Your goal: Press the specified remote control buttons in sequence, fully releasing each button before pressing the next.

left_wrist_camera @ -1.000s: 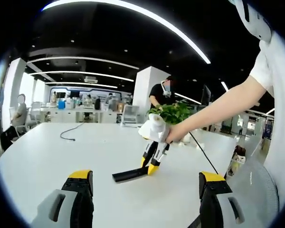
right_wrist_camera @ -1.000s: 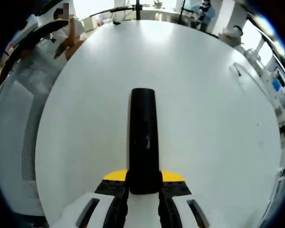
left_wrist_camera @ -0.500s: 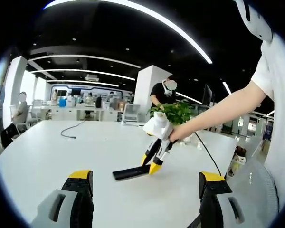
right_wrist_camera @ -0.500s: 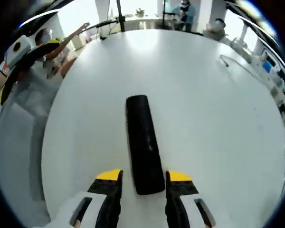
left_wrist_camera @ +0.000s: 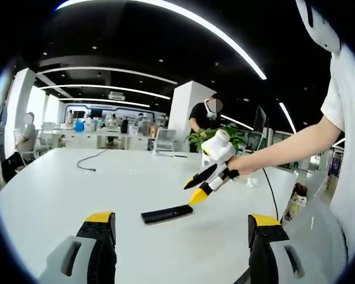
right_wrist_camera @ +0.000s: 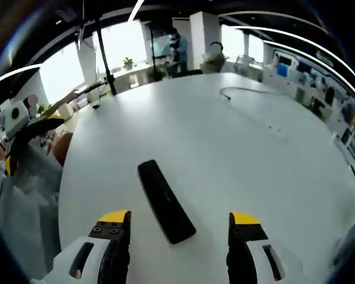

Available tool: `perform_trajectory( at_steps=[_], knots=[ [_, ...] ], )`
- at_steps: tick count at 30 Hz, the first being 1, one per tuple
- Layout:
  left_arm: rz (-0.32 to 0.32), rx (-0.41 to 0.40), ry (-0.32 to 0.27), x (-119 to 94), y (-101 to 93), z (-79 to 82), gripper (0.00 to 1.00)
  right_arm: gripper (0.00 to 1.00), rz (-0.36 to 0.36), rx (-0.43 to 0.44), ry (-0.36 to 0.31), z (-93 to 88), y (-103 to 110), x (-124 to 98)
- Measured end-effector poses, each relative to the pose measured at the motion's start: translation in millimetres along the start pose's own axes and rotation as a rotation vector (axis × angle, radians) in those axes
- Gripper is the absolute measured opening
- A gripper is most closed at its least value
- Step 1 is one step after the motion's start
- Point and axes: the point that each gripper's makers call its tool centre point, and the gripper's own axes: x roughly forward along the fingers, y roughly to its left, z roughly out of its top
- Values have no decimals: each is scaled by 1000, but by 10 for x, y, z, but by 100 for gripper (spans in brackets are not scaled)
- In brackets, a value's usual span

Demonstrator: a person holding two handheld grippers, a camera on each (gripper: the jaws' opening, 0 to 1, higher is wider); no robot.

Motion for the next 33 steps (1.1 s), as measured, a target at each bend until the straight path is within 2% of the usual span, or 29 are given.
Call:
perform_trajectory(
  at_steps=[7, 14, 17, 24, 33],
  knots=[
    [-7, -15, -5, -6, -12, 10, 96, 80, -87, 69, -124, 118, 39, -240],
    [-10, -17, -11, -12, -13, 20, 96, 90, -159, 46, -210, 213, 136, -437],
    [-11, -20, -10, -14, -12, 17, 96, 94, -182, 65, -245, 251, 217, -545],
    [-9, -21, -15, -16, -7, 27, 96, 97, -203, 87, -305, 300, 370, -734],
    [0, -19, -19, -21, 3, 45, 96, 99, -256, 110, -335, 204, 452, -987]
  ],
)
